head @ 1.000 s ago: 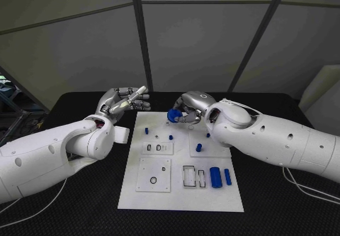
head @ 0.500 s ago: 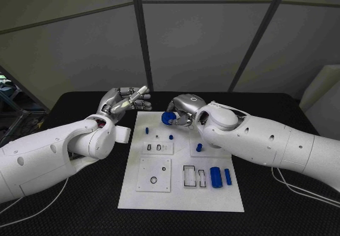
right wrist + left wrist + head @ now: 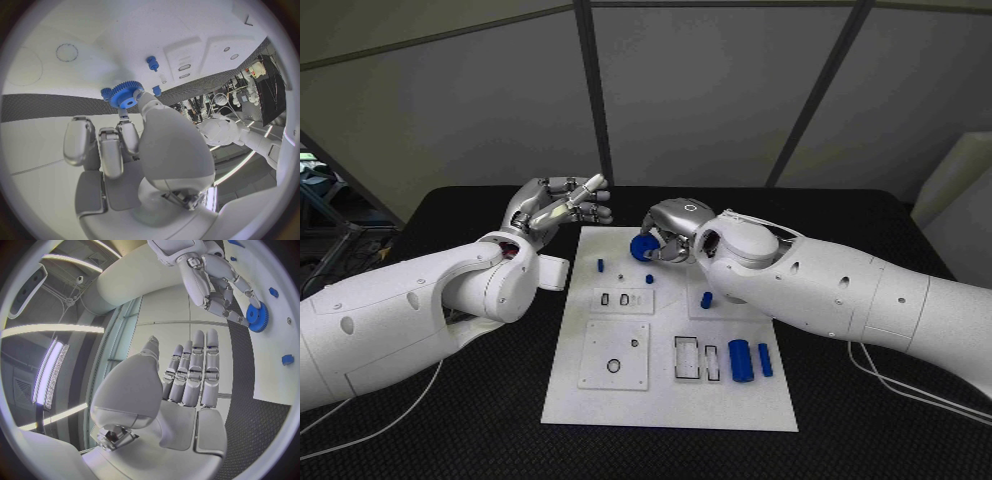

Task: Assemble the parts on the task board

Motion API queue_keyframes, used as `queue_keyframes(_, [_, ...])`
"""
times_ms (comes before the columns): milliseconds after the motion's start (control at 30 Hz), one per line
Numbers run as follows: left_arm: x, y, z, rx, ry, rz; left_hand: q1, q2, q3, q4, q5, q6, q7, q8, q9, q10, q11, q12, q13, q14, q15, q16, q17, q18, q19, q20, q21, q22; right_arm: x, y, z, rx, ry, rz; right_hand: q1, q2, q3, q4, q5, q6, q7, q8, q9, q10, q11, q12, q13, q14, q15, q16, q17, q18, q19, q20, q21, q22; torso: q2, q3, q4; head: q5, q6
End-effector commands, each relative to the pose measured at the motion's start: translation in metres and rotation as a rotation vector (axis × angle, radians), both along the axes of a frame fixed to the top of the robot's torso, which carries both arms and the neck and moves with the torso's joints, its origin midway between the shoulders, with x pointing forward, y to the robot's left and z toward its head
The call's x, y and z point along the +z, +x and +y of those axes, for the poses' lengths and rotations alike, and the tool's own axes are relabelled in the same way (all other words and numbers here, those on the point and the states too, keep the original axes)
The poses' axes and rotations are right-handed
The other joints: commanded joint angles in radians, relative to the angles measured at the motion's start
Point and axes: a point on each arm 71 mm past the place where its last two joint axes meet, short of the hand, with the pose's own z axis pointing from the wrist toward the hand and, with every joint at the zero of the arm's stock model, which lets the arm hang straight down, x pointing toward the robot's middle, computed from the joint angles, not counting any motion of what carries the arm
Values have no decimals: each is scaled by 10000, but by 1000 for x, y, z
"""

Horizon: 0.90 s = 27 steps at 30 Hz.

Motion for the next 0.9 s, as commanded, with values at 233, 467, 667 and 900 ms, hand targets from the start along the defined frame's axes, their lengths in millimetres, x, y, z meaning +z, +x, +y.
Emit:
queue_keyframes(233, [2, 0, -2, -136, -58, -57, -16, 100, -35, -15, -50, 3, 47, -61, -2, 7, 85, -32, -12, -72, 4, -26, 10, 32, -69, -5, -55, -11, -3, 3, 2, 23, -389, 206, -315, -133, 111, 20, -225, -135, 19, -205, -44, -143, 88, -208, -99, 967, 20, 20, 2313, -130, -44, 43, 7, -99, 4, -5, 0, 16, -15])
queue_keyframes(467, [2, 0, -2, -136, -56, -53, -16, 100, -35, -15, -50, 3, 47, -61, -2, 7, 85, -32, -12, -72, 4, -26, 10, 32, -69, -5, -55, -11, -5, 4, 3, 78, -554, 372, -517, -257, 71, 46, -368, -384, 88, -409, -51, -212, 158, -295, -169, 966, 82, 18, 2310, -126, -61, 102, -7, -116, 4, -4, 5, 40, -13])
queue_keyframes(667, [2, 0, -1, -130, -53, -49, -16, 100, -35, -15, -50, 3, 47, -61, -2, 7, 85, -32, -12, -72, 4, -26, 10, 32, -69, -5, -55, -11, -7, 4, 4, 64, -604, 458, -712, -366, -18, 67, -489, -1090, 167, -780, -84, -334, 240, -427, -281, 964, 155, 15, 2304, -119, -83, 173, -27, -144, -3, -1, -4, 58, -15])
queue_keyframes(900, [2, 0, -1, -123, -47, -41, 0, 115, -47, -27, -53, 13, 43, -69, 0, 17, 82, -41, -11, -69, 5, -52, 30, 33, -71, -3, -61, -16, -9, 5, 3, 21, -735, 693, -1139, -395, -225, 306, -575, -1726, 207, -785, -61, -373, 288, -449, -296, 966, 203, 20, 2316, -113, -101, 227, -43, -162, 0, 7, -9, 75, -20])
